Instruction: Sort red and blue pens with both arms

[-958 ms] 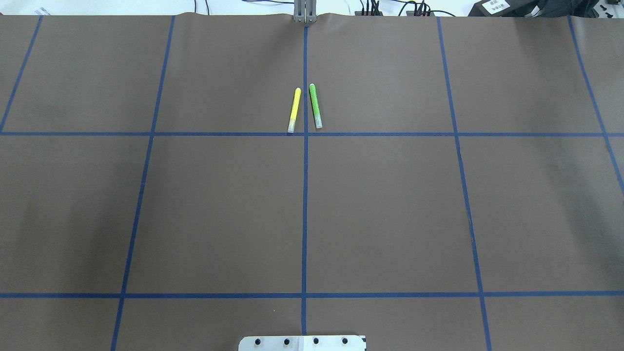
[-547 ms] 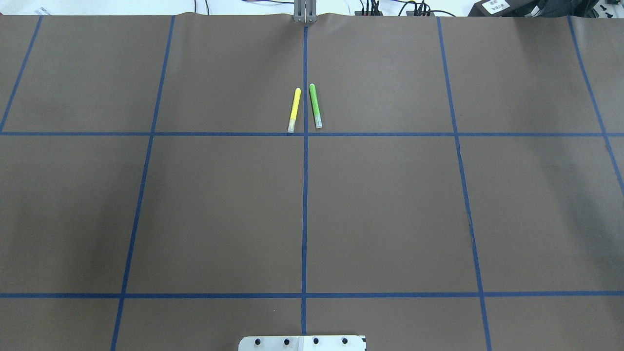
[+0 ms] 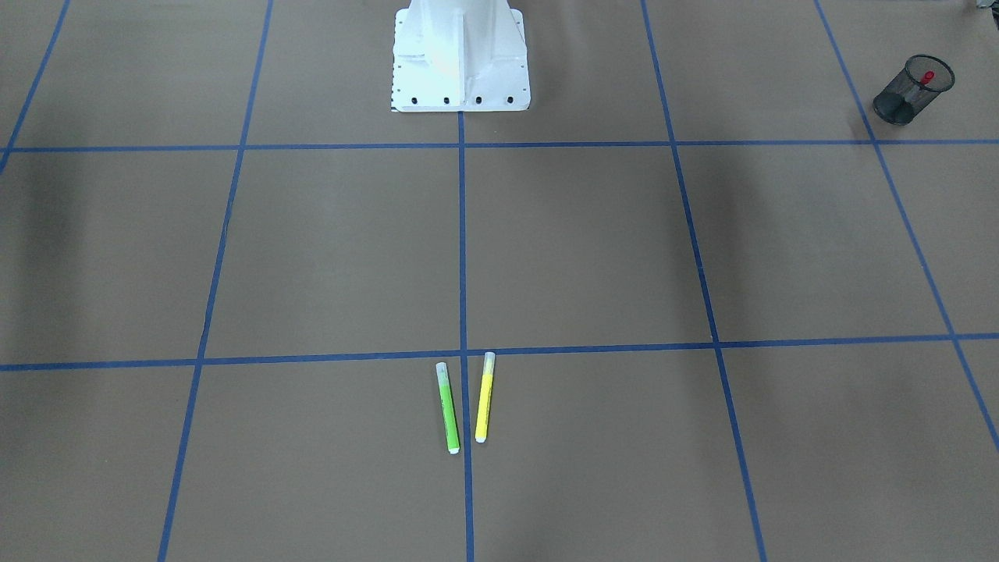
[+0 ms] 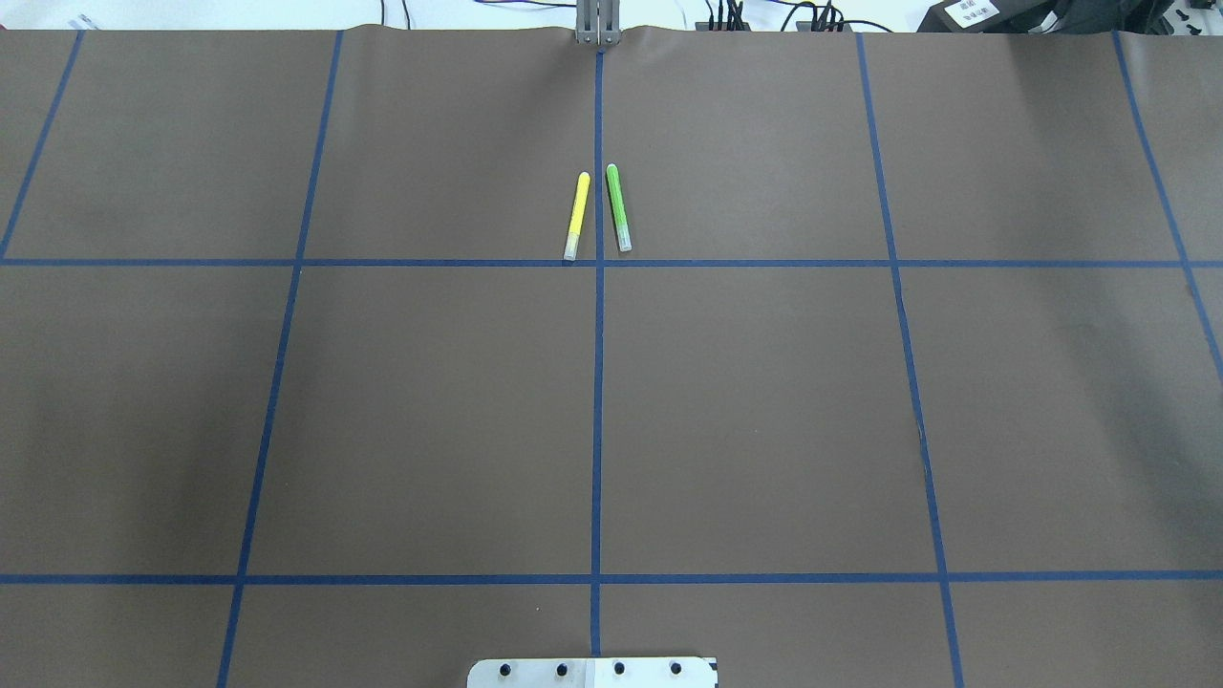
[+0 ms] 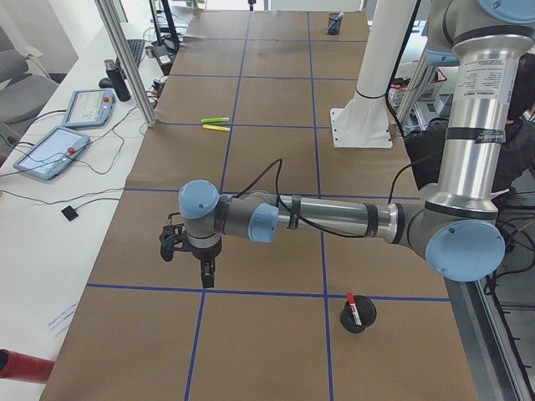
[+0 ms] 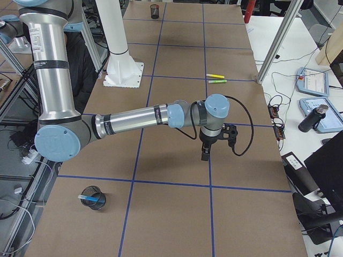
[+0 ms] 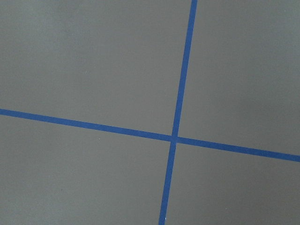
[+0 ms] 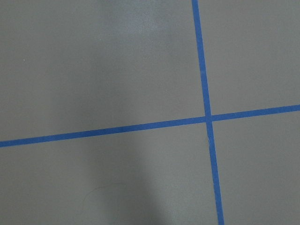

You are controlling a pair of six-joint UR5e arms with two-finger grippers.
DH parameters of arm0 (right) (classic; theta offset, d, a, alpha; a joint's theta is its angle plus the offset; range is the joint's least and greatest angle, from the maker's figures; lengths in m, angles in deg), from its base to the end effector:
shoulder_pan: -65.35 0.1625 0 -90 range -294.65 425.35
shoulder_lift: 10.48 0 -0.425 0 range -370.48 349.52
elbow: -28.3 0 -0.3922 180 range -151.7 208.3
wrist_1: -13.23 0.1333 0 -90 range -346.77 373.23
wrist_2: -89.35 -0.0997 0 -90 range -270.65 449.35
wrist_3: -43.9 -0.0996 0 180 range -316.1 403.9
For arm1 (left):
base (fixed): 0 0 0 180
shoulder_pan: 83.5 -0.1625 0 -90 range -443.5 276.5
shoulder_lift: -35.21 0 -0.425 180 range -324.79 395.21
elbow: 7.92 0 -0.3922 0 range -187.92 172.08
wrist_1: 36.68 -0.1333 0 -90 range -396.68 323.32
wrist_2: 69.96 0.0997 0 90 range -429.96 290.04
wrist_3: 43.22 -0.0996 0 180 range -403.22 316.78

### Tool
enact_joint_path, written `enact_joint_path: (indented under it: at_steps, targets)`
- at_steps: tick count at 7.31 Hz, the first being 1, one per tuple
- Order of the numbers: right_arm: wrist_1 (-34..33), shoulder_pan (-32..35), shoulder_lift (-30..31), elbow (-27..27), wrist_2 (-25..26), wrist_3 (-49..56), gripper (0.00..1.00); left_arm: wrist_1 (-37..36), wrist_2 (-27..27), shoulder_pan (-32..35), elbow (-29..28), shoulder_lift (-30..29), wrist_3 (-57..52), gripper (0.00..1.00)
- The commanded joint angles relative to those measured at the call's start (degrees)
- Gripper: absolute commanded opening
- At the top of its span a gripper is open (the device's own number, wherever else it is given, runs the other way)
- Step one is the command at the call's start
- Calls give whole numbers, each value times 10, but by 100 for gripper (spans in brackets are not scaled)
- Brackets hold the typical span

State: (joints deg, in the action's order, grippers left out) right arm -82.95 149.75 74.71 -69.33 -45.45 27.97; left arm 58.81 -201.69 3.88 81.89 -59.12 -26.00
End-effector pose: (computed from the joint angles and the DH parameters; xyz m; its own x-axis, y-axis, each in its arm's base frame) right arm 0.0115 -0.5291 0.5609 0.6985 0.1314 0.7035 -0.0985 0.9913 -0.0874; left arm -0.0425 -0.5365 0.6146 0.7206 -0.1527 -0.6763 0.1761 0.9838 -0.0345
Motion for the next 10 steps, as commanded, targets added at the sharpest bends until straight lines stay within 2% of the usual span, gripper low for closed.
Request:
enact_joint_path:
  at_steps: [1, 5, 10]
  targets:
    - [-1, 9, 30, 2, 0, 58, 100, 1, 0, 0, 0, 1, 0, 100]
    - [-2, 50, 62, 2, -5, 130, 100, 1, -1, 0, 0, 3, -1, 100]
    - [-2, 52, 62, 9, -5, 129, 100, 2, -2, 0, 1, 3, 0, 100]
